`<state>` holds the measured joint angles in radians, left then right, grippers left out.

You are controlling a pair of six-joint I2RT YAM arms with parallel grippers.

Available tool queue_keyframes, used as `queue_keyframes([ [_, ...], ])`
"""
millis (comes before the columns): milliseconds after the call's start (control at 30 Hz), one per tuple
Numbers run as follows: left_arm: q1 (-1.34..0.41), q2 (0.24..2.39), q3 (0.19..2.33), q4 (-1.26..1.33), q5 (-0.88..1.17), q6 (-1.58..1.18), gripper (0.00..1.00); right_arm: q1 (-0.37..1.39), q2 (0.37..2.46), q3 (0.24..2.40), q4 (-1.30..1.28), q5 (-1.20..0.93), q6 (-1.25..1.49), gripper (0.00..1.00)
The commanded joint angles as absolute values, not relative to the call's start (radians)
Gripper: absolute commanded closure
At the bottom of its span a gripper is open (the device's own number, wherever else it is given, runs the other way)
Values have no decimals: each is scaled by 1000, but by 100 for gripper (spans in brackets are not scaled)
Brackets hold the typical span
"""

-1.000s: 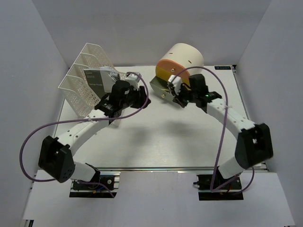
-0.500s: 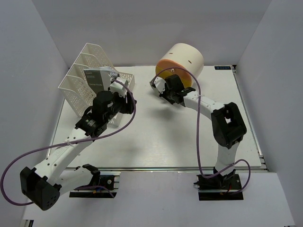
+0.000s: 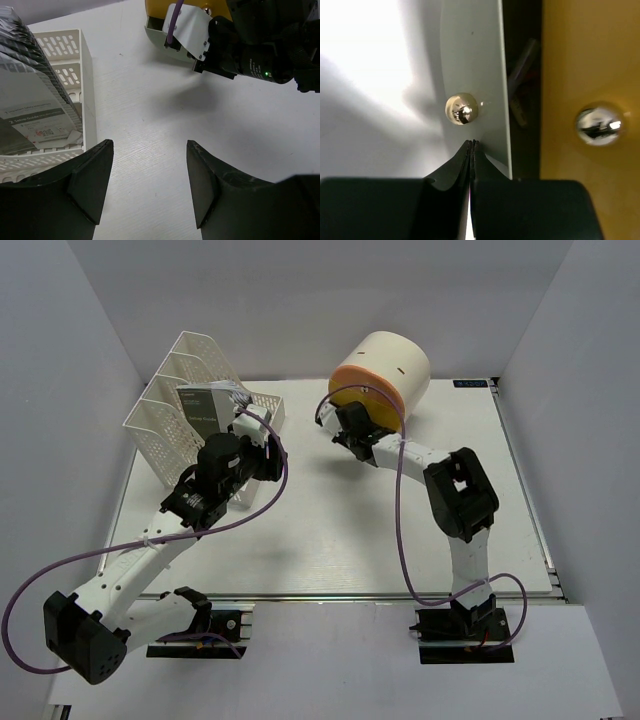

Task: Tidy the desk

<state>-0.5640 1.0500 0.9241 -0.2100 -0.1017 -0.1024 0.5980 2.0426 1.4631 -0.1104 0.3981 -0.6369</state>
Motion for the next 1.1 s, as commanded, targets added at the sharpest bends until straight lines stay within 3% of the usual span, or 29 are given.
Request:
queue_keyframes([
  [0, -558, 1032, 920, -207, -123, -92, 30, 592, 2066, 1538, -12, 491, -673, 100],
  [767, -558, 1031, 908, -198, -155, -89, 28, 577, 2132, 1598, 52, 589, -741, 100],
  [900, -558, 1028, 900, -189, -149, -92, 25, 587, 1996, 1569, -154, 331, -628, 100],
  [1000, -558, 1026, 893, -180, -123, -92, 22, 569, 1847, 1531, -340, -86, -427, 100],
  [1067, -558, 1022, 884, -164, -86, -92, 20, 540, 1732, 1474, -360, -199, -381, 89],
])
